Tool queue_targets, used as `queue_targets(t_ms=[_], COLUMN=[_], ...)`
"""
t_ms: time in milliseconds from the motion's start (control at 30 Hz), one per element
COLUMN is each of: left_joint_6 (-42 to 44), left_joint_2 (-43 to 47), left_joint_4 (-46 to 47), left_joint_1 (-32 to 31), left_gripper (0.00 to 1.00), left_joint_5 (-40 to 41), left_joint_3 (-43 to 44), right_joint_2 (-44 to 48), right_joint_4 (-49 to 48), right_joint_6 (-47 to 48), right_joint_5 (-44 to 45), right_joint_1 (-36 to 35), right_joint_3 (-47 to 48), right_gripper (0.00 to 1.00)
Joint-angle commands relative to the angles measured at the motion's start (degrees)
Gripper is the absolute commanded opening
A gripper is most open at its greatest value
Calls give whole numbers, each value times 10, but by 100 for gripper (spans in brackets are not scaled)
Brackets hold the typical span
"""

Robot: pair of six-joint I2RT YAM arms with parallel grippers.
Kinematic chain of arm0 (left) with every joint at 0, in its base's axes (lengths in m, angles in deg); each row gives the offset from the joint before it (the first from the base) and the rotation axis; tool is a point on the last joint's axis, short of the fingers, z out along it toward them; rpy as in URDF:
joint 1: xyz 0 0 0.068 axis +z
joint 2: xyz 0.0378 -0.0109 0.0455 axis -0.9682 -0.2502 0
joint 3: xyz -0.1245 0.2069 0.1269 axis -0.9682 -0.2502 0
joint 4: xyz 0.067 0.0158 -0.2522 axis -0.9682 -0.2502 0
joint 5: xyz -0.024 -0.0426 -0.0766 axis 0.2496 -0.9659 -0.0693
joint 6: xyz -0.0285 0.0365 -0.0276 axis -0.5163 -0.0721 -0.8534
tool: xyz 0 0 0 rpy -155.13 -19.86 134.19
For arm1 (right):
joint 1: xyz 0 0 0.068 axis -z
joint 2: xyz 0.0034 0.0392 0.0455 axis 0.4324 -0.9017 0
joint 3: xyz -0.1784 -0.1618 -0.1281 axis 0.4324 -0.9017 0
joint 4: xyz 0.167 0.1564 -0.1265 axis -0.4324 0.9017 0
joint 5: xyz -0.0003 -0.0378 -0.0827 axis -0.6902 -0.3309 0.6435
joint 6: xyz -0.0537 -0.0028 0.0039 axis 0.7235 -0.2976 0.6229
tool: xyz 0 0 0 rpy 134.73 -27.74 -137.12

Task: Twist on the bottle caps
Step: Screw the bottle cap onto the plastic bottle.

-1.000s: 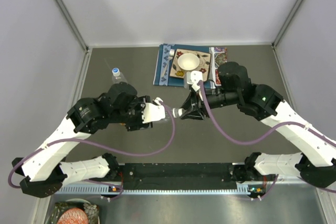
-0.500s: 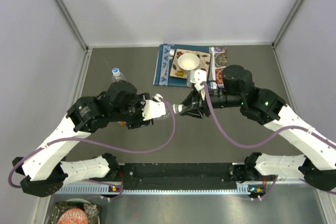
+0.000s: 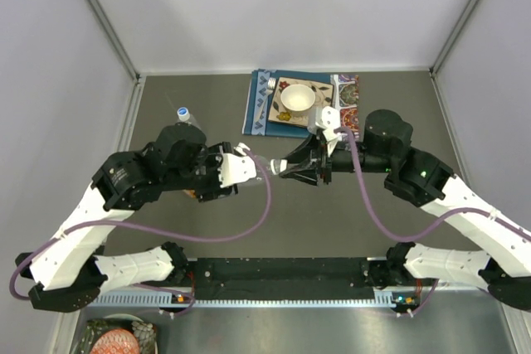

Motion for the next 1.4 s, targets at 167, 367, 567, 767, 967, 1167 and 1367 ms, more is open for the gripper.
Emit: queue_targets(t_ms=[167,367,567,767,967,1167,1367], left_joint_6=[14,37,50,48,32,32,27], left_joint_2=[3,-1,-1,-5,-29,-28,-28], left_joint_4=[68,44,38,39,24,42,53], left_joint_1=[-7,-20,-25,-26,-28,-28,-28], left_gripper=[56,56,56,55,52,49,47], left_joint_5=[-58,-47,-16,0,15,36,65], left_joint_3=[43,19,4,-2,7,8,8], right_joint_2=[11,-5,-38,-53,-60,-63,-77], right_joint_4=[-34,43,150,184,203,210,216], right_joint_6=[-49,-19,30,46,57,56,53], right_joint_5=[-101,-130,-132,-101,-63,-53,-55], right_joint_1=[12,12,13,4,-11,-19,-25], right_joint_3=[-2,56,127,139,147,151,157], right_gripper=[9,9,9,9,9,8,8])
